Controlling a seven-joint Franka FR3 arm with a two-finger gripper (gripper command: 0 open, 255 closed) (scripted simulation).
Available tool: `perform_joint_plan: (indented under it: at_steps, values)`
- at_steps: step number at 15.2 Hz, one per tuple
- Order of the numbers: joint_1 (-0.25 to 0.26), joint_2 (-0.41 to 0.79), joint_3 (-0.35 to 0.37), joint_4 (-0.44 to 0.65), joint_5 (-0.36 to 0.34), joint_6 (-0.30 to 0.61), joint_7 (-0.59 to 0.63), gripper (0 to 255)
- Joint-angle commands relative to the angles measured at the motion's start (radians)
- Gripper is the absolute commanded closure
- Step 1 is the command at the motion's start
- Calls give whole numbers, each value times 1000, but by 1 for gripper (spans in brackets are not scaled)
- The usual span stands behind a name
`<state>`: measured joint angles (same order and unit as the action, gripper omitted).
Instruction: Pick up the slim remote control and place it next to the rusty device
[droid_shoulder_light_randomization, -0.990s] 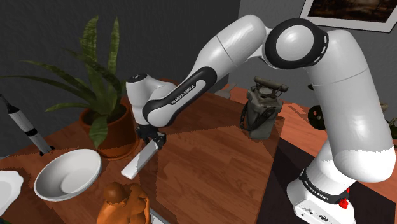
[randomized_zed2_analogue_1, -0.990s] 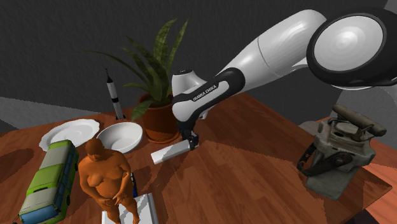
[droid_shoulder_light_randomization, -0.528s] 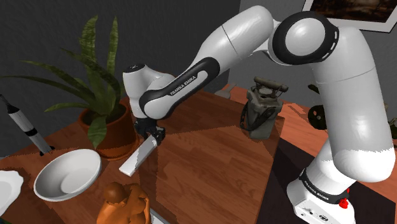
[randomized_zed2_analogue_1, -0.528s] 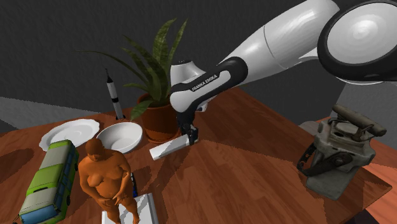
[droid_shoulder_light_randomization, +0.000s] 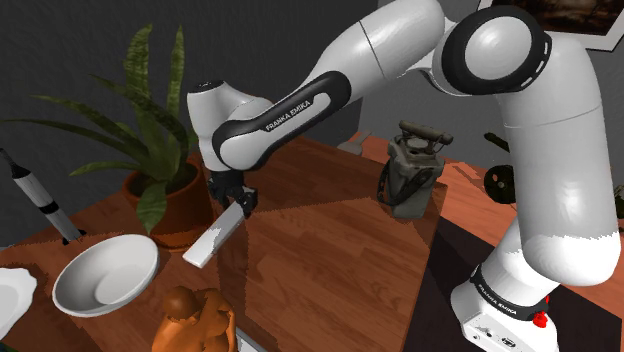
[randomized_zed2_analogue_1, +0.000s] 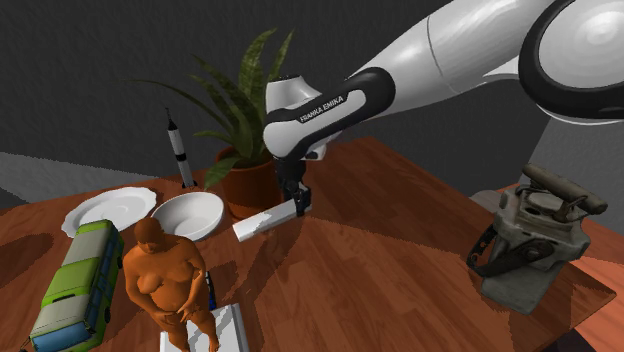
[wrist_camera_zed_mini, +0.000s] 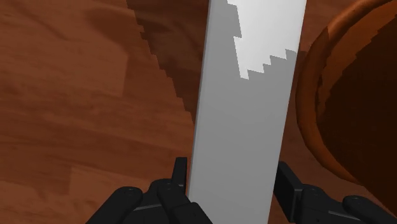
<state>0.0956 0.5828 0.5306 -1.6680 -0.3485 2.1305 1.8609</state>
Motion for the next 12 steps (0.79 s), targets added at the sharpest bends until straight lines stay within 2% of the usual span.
perform_joint_plan:
  at_steps: [1, 12]
  values:
    - [-4, -21, 9, 5, 10, -16, -5, 255]
    - [-16, -86, 34, 61, 52, -130, -32, 255]
